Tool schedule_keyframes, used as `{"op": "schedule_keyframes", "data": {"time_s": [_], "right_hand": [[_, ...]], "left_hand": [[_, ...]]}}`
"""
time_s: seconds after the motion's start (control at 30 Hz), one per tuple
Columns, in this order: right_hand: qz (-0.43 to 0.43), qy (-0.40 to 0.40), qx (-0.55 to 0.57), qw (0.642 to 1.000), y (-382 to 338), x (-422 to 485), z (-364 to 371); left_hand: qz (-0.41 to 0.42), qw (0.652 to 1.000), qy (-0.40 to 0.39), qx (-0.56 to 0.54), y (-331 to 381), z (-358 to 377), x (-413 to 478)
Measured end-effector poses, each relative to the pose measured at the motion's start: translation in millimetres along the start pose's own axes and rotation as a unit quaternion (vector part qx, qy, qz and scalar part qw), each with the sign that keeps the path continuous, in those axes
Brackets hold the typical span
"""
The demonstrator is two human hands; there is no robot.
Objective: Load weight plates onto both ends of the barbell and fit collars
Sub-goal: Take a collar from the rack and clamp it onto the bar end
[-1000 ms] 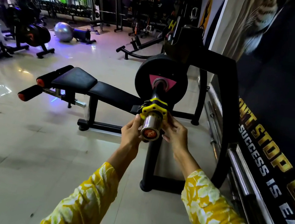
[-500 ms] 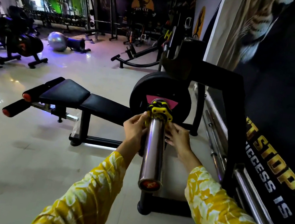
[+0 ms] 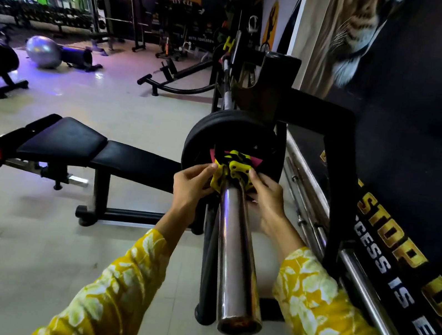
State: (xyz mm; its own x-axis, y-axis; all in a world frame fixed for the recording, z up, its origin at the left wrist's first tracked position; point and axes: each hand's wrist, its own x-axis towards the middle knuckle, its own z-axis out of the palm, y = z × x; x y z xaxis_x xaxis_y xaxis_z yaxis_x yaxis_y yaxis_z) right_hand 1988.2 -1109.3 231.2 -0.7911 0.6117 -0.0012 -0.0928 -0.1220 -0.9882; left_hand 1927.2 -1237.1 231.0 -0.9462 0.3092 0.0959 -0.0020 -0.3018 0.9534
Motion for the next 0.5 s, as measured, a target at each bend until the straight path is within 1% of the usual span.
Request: {"op": "schedule_keyframes", "data": {"time_s": [0.03, 0.07, 0.13, 0.17, 0.23, 0.3, 0.33, 0.37, 0.43, 0.5], "right_hand": [[-0.037, 0.007, -0.015, 0.999, -2, -1, 0], [-0.08, 0.008, -0.055, 0.995, -4, -2, 0], [-0.153, -0.013, -0.139, 0.978, -2, -5, -1], [-0.164, -0.018, -0.152, 0.975, 1, -7, -2], [-0.167, -0.011, -0.148, 0.975, 10, -6, -4], [-0.167, -0.004, -0.133, 0.977, 14, -4, -5], [-0.162, -0.004, -0.121, 0.979, 15, -2, -5], [-0.155, -0.003, -0.108, 0.982, 16, 0, -5], [-0.147, -0.004, -0.093, 0.985, 18, 3, -5], [-0.149, -0.002, -0.095, 0.984, 18, 3, -6]], "left_hand": [[-0.003, 1.0, 0.0, 0.002, 2, -1, 0], [-0.001, 1.0, 0.0, 0.007, 4, -1, 0], [-0.006, 1.0, 0.0, 0.019, 8, 0, -2], [-0.009, 1.0, 0.003, 0.03, 8, 1, -2], [0.017, 0.996, 0.017, 0.086, 7, -1, 2], [0.055, 0.988, 0.012, 0.146, 12, -1, 5], [0.06, 0.986, 0.002, 0.154, 15, 0, 6], [0.049, 0.989, -0.01, 0.142, 19, 1, 5], [-0.003, 0.994, -0.027, 0.109, 26, 3, 4], [-0.094, 0.992, -0.037, 0.077, 27, 2, 8]]}}
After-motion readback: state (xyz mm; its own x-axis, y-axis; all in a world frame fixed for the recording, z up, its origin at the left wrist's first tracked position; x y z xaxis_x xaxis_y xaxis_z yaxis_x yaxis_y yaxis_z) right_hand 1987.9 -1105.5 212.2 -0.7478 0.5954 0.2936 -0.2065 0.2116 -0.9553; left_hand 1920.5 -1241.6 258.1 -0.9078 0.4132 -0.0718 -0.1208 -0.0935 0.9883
